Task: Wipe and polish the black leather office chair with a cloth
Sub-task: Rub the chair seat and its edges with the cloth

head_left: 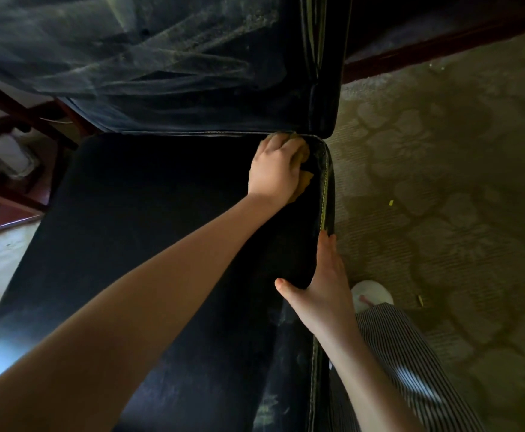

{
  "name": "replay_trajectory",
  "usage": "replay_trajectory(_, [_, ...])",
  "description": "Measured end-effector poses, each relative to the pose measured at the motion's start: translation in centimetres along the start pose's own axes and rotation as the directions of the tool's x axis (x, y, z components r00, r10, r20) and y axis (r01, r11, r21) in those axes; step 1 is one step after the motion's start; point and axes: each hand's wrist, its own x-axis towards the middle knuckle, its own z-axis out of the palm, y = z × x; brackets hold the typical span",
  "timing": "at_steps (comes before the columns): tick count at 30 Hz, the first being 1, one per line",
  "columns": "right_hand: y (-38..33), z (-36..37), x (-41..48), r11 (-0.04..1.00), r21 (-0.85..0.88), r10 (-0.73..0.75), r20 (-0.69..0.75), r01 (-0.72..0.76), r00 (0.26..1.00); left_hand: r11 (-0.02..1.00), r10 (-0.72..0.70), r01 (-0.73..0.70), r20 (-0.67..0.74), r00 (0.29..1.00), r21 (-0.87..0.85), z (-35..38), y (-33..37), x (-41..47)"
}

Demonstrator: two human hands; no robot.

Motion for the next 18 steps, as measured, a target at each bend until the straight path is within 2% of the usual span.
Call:
replay_trajectory(4, [0.3,0.0,0.1,1.0,0.005,-0.019,-0.014,0.019,1.0,0.986,0.167,-0.167,0.045,0.985,-0.01,-0.7,-0.8,-2.6])
replay_trajectory(8, [0.7,-0.1,0.0,0.997,0.049,-0.065,-0.029,0.067,0.997,0.966,0.259,-0.257,0.075,0.963,-0.03,-1.6,-0.7,-6.1])
replay_trajectory(11, [1.1,-0.3,-0.3,0.993,0.005,-0.12,-0.033,0.12,0.992,0.938,0.346,-0.346,0.088,0.934,-0.014,-2.3,-0.9,-9.6])
replay_trajectory(14, [1.6,-0.7,-1.0,0.987,-0.054,-0.15,0.013,0.151,0.989,0.917,0.398,-0.397,0.12,0.91,-0.031,-2.7,-1.1,-12.4])
replay_trajectory(18, [2.3,-1.3,-3.3,0.991,-0.074,-0.103,0.119,0.112,0.988,0.909,0.417,-0.413,0.173,0.892,-0.062,-2.4,-1.6,-12.1])
